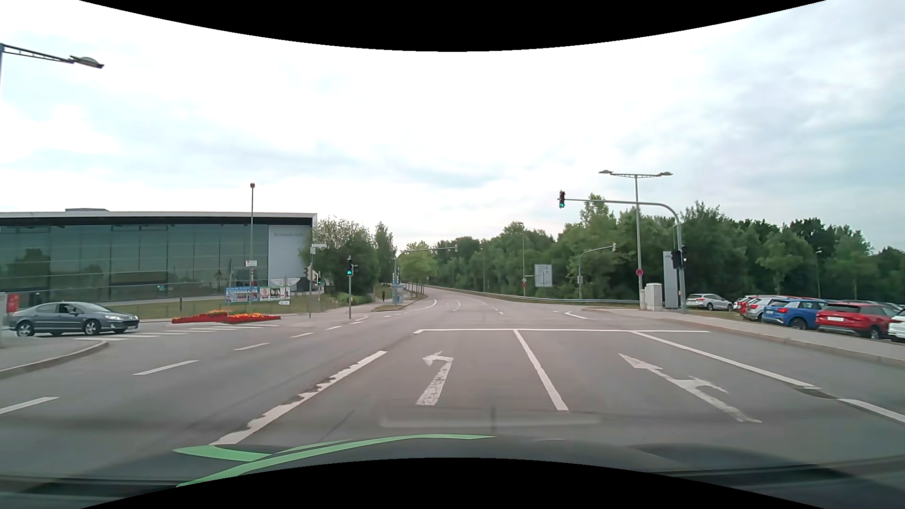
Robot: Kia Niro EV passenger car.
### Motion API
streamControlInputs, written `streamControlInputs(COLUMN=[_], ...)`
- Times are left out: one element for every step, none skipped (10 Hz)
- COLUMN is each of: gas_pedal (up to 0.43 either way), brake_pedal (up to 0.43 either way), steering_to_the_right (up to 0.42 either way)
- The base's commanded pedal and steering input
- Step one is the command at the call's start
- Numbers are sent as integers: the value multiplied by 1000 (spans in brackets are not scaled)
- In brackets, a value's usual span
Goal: Follow the waypoints while adhering to traffic rules and regulations
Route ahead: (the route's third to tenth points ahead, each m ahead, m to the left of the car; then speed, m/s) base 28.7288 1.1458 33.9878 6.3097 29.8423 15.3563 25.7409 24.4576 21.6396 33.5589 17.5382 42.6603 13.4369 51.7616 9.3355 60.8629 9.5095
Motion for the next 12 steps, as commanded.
streamControlInputs(gas_pedal=[0, 0, 0, 0, 0, 0, 0, 0, 0, 0, 0, 0], brake_pedal=[140, 152, 159, 159, 165, 171, 177, 183, 189, 195, 207, 213], steering_to_the_right=[20, 20, 20, 21, 21, 22, 22, 22, 22, 22, 21, 20])
